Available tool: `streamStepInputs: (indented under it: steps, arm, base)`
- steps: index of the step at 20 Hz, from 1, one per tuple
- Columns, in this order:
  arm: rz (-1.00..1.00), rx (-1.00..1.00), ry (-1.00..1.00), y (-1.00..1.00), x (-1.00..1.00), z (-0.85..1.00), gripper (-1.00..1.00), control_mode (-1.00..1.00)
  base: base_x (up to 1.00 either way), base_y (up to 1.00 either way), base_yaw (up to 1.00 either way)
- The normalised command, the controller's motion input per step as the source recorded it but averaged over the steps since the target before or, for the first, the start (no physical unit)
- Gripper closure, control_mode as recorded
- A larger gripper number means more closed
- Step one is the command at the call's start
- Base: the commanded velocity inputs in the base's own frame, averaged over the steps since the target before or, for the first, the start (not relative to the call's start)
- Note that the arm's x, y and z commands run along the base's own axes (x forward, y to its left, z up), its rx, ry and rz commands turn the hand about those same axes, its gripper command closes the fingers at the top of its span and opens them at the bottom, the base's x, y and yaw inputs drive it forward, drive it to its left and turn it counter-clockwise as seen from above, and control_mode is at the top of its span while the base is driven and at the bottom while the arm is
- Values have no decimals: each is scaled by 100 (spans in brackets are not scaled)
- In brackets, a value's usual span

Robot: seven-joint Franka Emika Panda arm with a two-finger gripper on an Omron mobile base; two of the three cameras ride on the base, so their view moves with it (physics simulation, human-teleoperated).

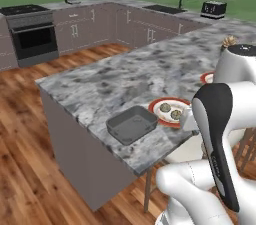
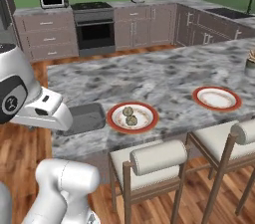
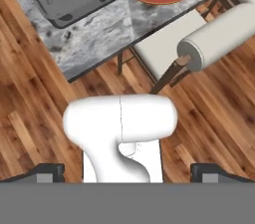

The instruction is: Place two dumplings into each of the tupperware containers and then place the containers in the fridge.

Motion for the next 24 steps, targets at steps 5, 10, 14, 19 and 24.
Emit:
streamStepInputs:
  steps: [5, 10, 14, 19, 24]
  arm:
    - [0, 0, 0, 0, 0, 0, -100, 100]
    - [0, 0, 0, 0, 0, 0, -100, 100]
    - [0, 0, 0, 0, 0, 0, -100, 100]
    - [4, 10, 0, -20, 80, 0, -100, -100]
    - [2, 22, -1, -83, 100, -21, -100, -100]
  base:
    - [39, -14, 34]
    - [37, 0, 20]
    - [29, 0, 8]
    - [11, 0, 1]
    - [0, 0, 0]
